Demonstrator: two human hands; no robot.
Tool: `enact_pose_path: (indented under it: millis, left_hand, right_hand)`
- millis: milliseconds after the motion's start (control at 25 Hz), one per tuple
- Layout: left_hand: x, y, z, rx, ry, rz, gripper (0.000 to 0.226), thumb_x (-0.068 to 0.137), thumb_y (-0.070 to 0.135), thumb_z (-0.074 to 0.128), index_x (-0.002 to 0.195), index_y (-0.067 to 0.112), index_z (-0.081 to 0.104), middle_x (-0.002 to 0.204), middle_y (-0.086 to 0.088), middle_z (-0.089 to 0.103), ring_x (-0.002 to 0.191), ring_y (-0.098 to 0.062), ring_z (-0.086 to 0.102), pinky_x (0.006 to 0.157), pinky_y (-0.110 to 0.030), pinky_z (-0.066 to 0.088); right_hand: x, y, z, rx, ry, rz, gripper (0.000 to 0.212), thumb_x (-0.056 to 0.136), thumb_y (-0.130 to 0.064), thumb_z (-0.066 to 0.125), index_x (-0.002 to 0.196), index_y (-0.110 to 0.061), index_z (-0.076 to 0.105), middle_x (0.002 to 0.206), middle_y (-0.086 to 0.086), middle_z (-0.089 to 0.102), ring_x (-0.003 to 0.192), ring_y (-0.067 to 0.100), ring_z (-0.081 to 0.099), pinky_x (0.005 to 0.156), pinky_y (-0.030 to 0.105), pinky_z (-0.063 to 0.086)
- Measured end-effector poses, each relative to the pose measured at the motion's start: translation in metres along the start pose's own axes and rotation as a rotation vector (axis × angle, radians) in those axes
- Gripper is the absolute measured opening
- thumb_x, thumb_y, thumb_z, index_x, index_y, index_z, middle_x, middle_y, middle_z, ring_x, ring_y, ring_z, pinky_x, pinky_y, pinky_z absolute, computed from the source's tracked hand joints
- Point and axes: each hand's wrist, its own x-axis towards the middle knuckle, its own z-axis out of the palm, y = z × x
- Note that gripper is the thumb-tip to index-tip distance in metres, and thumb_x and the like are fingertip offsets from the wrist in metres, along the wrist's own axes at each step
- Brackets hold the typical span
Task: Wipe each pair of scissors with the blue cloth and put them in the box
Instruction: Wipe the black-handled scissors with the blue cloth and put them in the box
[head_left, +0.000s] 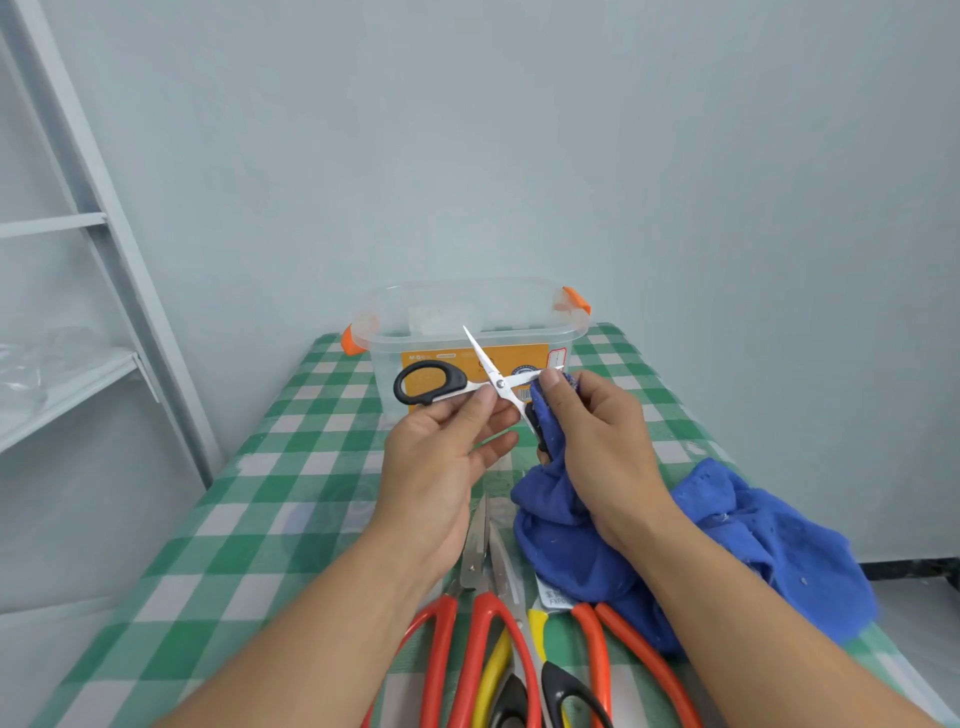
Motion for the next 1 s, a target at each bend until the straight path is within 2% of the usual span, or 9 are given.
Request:
enact_pose_path:
  millis: [80, 200, 320, 440, 560, 680, 760, 880, 1000]
  left_hand:
    - [0.001, -0.001, 0.000, 0.046, -0.015, 0.019, 0.011, 0.096, 0.009, 0.062, 0.094, 0.007, 0.073, 0.089, -0.007, 0.073, 0.083, -0.015, 0.068, 0.079, -0.031, 0.057]
    - [0.005, 0.004, -0.002, 0.072, 0.036, 0.063, 0.012, 0.099, 0.008, 0.058, 0.091, 0.005, 0.067, 0.088, -0.010, 0.072, 0.082, -0.019, 0.070, 0.078, -0.033, 0.059]
    - [0.009, 0.008, -0.006, 0.141, 0.068, 0.094, 0.017, 0.103, 0.010, 0.052, 0.088, 0.005, 0.058, 0.082, -0.012, 0.068, 0.075, -0.021, 0.070, 0.075, -0.038, 0.060]
    - [0.005, 0.009, -0.006, 0.206, 0.035, 0.077, 0.019, 0.105, 0.012, 0.047, 0.088, 0.004, 0.050, 0.071, -0.011, 0.058, 0.068, -0.025, 0.062, 0.066, -0.035, 0.061]
    - [-0.001, 0.008, -0.004, 0.316, -0.031, 0.089, 0.016, 0.106, 0.012, 0.044, 0.092, 0.003, 0.048, 0.074, -0.014, 0.050, 0.059, -0.027, 0.053, 0.045, -0.024, 0.051]
    - [0.000, 0.006, -0.006, 0.413, -0.071, 0.117, 0.018, 0.106, 0.013, 0.043, 0.099, -0.001, 0.050, 0.071, -0.014, 0.052, 0.044, -0.026, 0.049, 0.040, -0.023, 0.043]
    - [0.002, 0.005, -0.008, 0.438, -0.084, 0.141, 0.016, 0.106, 0.013, 0.044, 0.102, 0.000, 0.052, 0.071, -0.017, 0.052, 0.043, -0.026, 0.047, 0.041, -0.026, 0.042]
    - [0.003, 0.002, -0.010, 0.456, -0.100, 0.187, 0.013, 0.106, 0.012, 0.045, 0.102, 0.005, 0.055, 0.070, -0.014, 0.053, 0.051, -0.021, 0.048, 0.044, -0.031, 0.046]
    - [0.003, -0.003, -0.009, 0.468, -0.114, 0.214, 0.013, 0.106, 0.011, 0.043, 0.101, 0.008, 0.054, 0.066, -0.006, 0.053, 0.057, -0.018, 0.050, 0.045, -0.032, 0.048]
  right_hand:
    - [0.000, 0.003, 0.000, -0.066, -0.040, -0.019, 0.046, 0.101, -0.030, 0.059, 0.083, 0.012, 0.051, 0.067, 0.011, 0.048, 0.065, 0.021, 0.047, 0.061, 0.032, 0.044]
    - [0.002, 0.002, -0.004, -0.061, 0.015, -0.024, 0.042, 0.100, -0.027, 0.062, 0.082, 0.010, 0.056, 0.068, 0.008, 0.052, 0.065, 0.016, 0.048, 0.060, 0.027, 0.044]
    - [0.010, -0.001, -0.015, 0.015, 0.142, -0.049, 0.027, 0.099, -0.022, 0.063, 0.083, -0.001, 0.065, 0.074, 0.008, 0.062, 0.070, 0.016, 0.056, 0.070, 0.033, 0.048]
    - [0.012, -0.008, -0.020, 0.059, 0.113, -0.078, 0.012, 0.097, -0.018, 0.066, 0.088, -0.013, 0.074, 0.085, 0.012, 0.072, 0.080, 0.019, 0.065, 0.081, 0.040, 0.053]
    - [0.006, -0.015, -0.017, -0.035, -0.018, -0.124, 0.007, 0.093, -0.014, 0.070, 0.090, -0.016, 0.076, 0.085, 0.002, 0.074, 0.081, 0.010, 0.066, 0.078, 0.026, 0.054]
    - [0.001, -0.017, -0.013, -0.088, -0.095, -0.148, 0.010, 0.083, -0.008, 0.079, 0.082, -0.015, 0.072, 0.077, -0.006, 0.075, 0.072, 0.006, 0.067, 0.069, 0.018, 0.053]
    - [0.000, -0.017, -0.012, -0.120, -0.089, -0.169, 0.013, 0.078, -0.007, 0.082, 0.080, -0.008, 0.069, 0.073, -0.003, 0.074, 0.066, 0.007, 0.064, 0.064, 0.020, 0.052]
    - [0.000, -0.014, -0.008, -0.181, -0.094, -0.165, 0.017, 0.077, -0.014, 0.085, 0.080, -0.005, 0.071, 0.079, 0.016, 0.072, 0.068, 0.018, 0.060, 0.064, 0.035, 0.050]
    - [0.001, -0.010, -0.006, -0.221, -0.095, -0.147, 0.018, 0.077, -0.019, 0.086, 0.079, -0.007, 0.072, 0.078, 0.026, 0.067, 0.065, 0.021, 0.053, 0.063, 0.036, 0.044]
